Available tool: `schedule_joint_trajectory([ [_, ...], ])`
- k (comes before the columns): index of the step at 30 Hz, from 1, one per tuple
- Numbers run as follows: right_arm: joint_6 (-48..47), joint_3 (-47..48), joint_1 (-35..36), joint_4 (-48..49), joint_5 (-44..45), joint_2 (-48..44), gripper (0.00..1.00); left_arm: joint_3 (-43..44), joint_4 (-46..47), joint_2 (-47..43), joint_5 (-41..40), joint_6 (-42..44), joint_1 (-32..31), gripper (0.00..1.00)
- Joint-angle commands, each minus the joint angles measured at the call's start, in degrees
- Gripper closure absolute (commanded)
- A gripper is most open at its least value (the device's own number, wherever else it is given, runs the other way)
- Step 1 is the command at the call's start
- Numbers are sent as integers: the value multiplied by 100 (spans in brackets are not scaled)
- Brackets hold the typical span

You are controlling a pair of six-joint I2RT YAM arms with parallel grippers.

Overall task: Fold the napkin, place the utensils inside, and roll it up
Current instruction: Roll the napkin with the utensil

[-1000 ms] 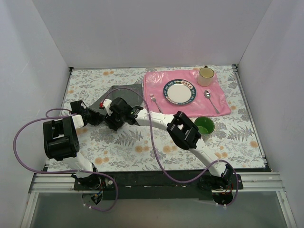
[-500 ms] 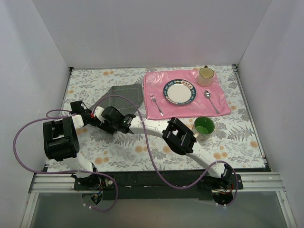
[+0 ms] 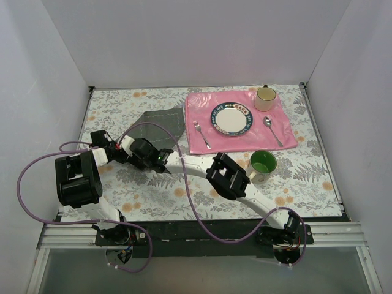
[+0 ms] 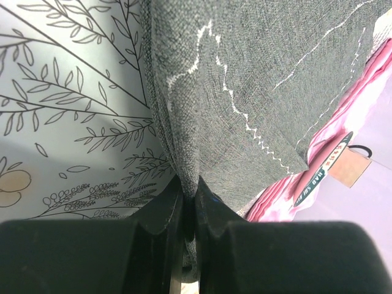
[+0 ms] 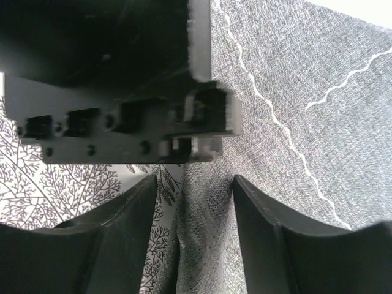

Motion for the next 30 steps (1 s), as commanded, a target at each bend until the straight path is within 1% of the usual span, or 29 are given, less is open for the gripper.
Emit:
schedule_joint_trajectory([
  [1, 666, -386, -157, -222, -370, 134, 44, -38, -293, -250, -60, 210, 50, 93],
  [2, 746, -466, -166, -204, -388, 125, 47, -38, -293, -250, -52, 219, 59, 92],
  [4, 904, -615, -218, -203, -432, 98, 49, -47, -249, -224, 10, 210, 59, 92],
  [5, 949, -634, -245, -229, -441, 98, 53, -65, -223, -206, 36, 210, 51, 92],
  [7, 1037, -695, -315, -282, -476, 98, 56, -82, -188, -188, 89, 219, 59, 91],
  [8, 1193, -713, -341, -291, -554, 81, 61, -91, -179, -180, 89, 219, 59, 91],
  [10, 1230, -774, -412, -265, -608, 63, 67, -109, -144, -197, 115, 262, 51, 91],
  [14, 1108, -696, -412, -247, -792, 45, 80, -100, -135, -346, 54, 377, 59, 82],
  [15, 1116, -661, -412, -256, -801, 45, 81, -65, -170, -373, 10, 403, 59, 72],
  [17, 1098, -564, -421, -274, -836, 37, 85, -38, -293, -469, -147, 456, 59, 59],
  [18, 1098, -529, -421, -282, -854, 37, 86, -30, -345, -496, -183, 456, 68, 46],
  [20, 1098, -476, -421, -282, -889, 28, 90, -47, -407, -566, -245, 430, 85, 37],
  [22, 1098, -353, -421, -326, -942, 2, 92, -73, -364, -566, -245, 403, 103, 31],
  [26, 1098, -247, -430, -326, -1047, -95, 98, 14, -293, -172, -149, 342, 147, 31],
  [30, 1177, -229, -447, -300, -1188, -218, 99, 128, -161, 162, -79, 263, 209, 32],
])
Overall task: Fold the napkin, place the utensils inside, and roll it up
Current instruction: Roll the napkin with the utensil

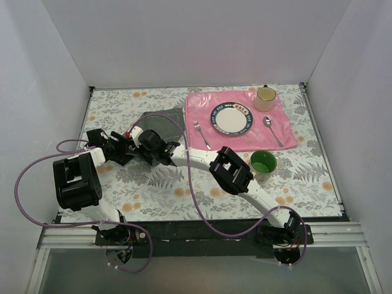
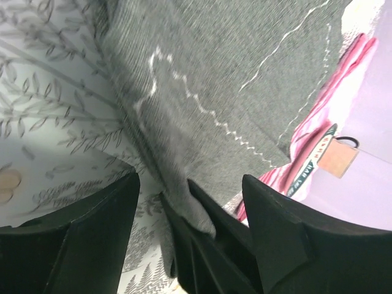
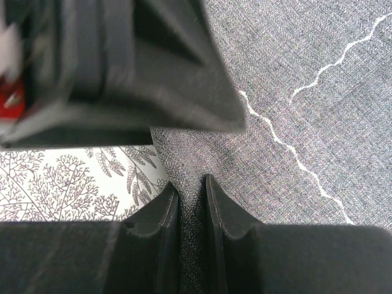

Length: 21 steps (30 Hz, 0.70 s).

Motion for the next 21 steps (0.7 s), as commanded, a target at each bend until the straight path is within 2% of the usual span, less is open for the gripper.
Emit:
schedule_joint_trajectory([
  [1, 170, 59, -41, -545, -307, -155, 99, 115, -93, 525, -163, 18, 78, 33],
  [7, 240, 59, -67, -474, -404, -365, 99, 247, -180, 869, -329, -35, 69, 37],
  [11, 240, 68, -67, -431, -430, -498, 99, 107, -207, 729, -488, -9, 69, 36],
  [15, 214, 76, -76, -404, -448, -559, 99, 238, -716, 659, -769, 132, 60, 32],
  [21, 223, 59, -85, -325, -501, -586, 99, 221, -874, 605, -945, 106, 16, 35],
])
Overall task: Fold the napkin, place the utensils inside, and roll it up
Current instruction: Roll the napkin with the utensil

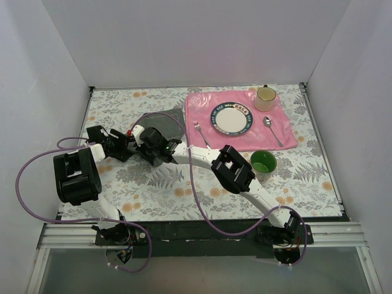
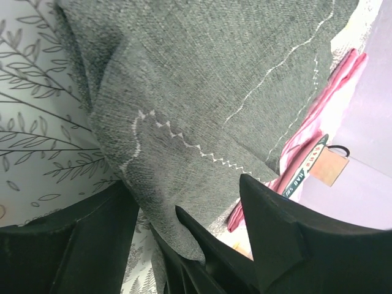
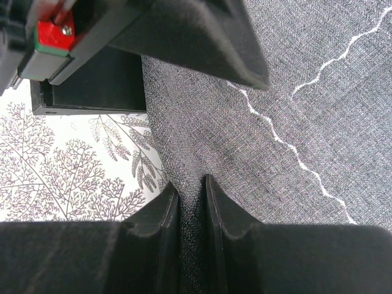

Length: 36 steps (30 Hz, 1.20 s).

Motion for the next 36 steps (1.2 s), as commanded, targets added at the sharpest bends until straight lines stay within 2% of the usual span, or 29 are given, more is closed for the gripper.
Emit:
schedule_joint_trajectory([
  [1, 68, 76, 16, -1, -151, -457, 99, -146, -1000, 225, -1035, 261, -28, 37],
  [8, -20, 42, 7, 78, -125, -501, 99, -164, -1132, 340, -1158, 120, -142, 43],
  [14, -108, -222, 7, 315, -274, -562, 99, -199, -922, 393, -1211, 348, -142, 51],
  [18, -117, -266, 7, 262, -467, -510, 99, -496, -431, 262, -1044, 471, -133, 64],
  [21, -117, -424, 16, 271, -459, -536, 99, -541, -394, 226, -965, 489, -142, 70],
  [24, -336, -565, 25, 254, -467, -562, 87, -515, -464, 235, -948, 516, -142, 70],
  [25, -415, -556, 25, 175, -424, -554, 78, -532, -473, 226, -947, 524, -133, 67],
  [27, -503, -521, 51, 26, -345, -519, 69, -533, -473, 217, -878, 498, -142, 66],
  [28, -582, -582, 69, 25, -127, -527, 60, -524, -499, 208, -851, 498, -142, 65],
  [30, -644, -679, 77, 42, -37, -527, 53, -515, -535, 156, -833, 507, -142, 64],
  [36, -688, -583, 148, -177, 200, -229, 47, -454, -675, -55, -851, 507, -142, 61],
])
